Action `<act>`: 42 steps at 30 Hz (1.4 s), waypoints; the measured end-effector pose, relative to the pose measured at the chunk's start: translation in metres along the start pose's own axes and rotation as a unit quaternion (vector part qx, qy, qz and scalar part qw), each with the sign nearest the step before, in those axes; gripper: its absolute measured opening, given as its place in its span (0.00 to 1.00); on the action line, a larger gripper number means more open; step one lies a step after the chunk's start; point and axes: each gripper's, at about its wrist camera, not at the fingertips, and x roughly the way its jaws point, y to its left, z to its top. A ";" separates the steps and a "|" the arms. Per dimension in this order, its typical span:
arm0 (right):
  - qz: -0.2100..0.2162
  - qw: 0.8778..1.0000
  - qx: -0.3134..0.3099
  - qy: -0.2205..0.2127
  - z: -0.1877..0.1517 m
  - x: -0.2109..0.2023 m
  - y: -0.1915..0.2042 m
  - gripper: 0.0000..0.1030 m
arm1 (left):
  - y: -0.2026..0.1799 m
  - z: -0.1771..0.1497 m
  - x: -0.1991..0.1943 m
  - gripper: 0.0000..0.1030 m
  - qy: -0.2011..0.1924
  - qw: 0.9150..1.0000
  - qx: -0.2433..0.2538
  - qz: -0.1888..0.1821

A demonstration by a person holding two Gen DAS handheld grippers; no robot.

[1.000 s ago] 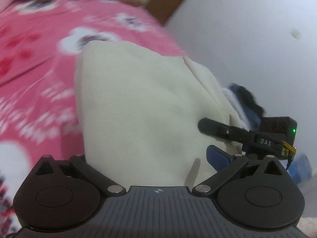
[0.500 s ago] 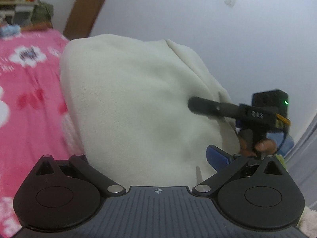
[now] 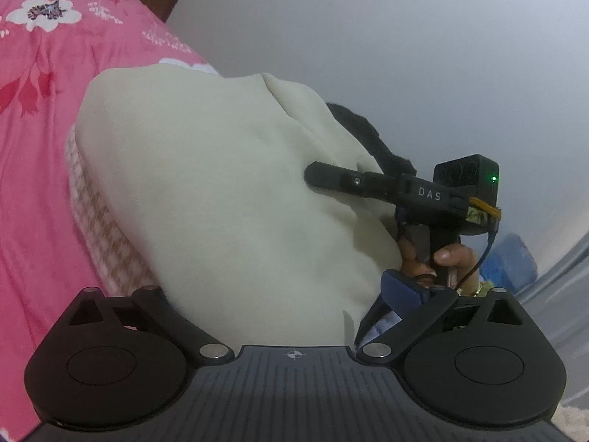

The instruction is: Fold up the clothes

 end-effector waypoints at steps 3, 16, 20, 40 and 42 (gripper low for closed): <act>-0.019 1.000 0.000 0.014 -0.005 0.013 -0.010 0.58 | 0.004 -0.009 0.013 0.97 0.004 1.000 0.017 0.005; -0.111 0.994 -0.014 -0.013 -0.027 -0.032 0.030 0.76 | 0.021 -0.032 -0.035 0.99 -0.017 0.998 0.027 0.052; -0.141 0.987 -0.034 -0.069 -0.036 -0.064 0.059 0.77 | 0.023 -0.024 -0.074 0.99 -0.094 0.992 0.037 0.082; -0.190 0.978 -0.067 -0.053 -0.027 0.068 0.071 0.24 | 0.051 0.055 0.004 1.00 -0.068 0.986 0.072 0.132; -0.179 0.981 -0.046 -0.051 -0.021 0.060 0.070 0.24 | 0.053 0.056 -0.002 0.99 -0.069 0.987 0.059 0.129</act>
